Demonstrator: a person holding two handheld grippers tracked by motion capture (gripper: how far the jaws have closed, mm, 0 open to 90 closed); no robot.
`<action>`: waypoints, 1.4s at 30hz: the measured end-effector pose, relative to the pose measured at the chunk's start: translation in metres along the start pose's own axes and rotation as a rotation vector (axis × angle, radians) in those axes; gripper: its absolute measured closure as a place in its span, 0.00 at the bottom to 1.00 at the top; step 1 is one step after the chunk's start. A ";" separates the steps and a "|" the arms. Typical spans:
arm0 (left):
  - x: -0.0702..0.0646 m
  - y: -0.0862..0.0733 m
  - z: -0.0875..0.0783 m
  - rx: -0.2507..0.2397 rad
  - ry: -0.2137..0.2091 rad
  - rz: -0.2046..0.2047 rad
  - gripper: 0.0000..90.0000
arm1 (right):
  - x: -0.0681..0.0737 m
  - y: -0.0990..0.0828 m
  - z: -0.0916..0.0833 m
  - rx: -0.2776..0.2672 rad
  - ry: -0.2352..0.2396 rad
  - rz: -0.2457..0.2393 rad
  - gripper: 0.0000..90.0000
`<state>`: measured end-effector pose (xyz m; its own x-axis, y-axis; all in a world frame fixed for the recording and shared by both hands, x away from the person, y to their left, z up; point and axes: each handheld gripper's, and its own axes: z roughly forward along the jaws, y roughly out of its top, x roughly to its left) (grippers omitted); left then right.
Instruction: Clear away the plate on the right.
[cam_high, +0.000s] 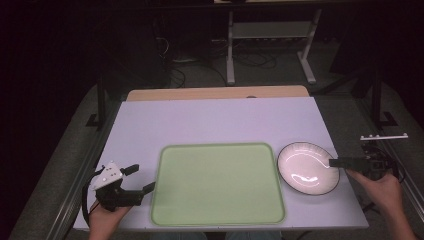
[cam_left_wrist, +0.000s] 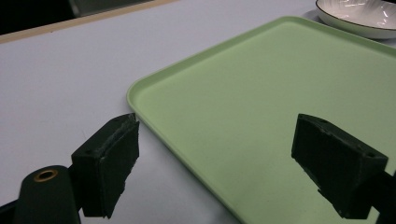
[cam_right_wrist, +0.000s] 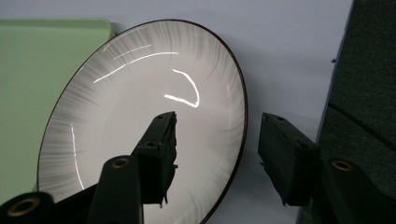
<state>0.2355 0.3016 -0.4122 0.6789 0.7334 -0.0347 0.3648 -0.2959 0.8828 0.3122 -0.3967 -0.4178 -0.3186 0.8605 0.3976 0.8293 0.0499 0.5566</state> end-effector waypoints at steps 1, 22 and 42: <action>0.000 0.000 0.000 0.000 0.000 0.000 0.16 | 0.000 0.000 0.000 0.000 0.000 0.000 0.51; 0.000 0.000 0.000 0.000 -0.001 0.001 0.16 | -0.020 -0.002 0.012 0.051 0.063 0.147 0.69; 0.000 0.000 0.001 0.002 -0.002 0.001 0.16 | -0.022 -0.001 0.020 0.120 0.101 0.197 0.74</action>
<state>0.2362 0.3013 -0.4127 0.6807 0.7317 -0.0346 0.3653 -0.2981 0.8818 0.3276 -0.4061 -0.4417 -0.1850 0.8046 0.5642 0.9267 -0.0483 0.3728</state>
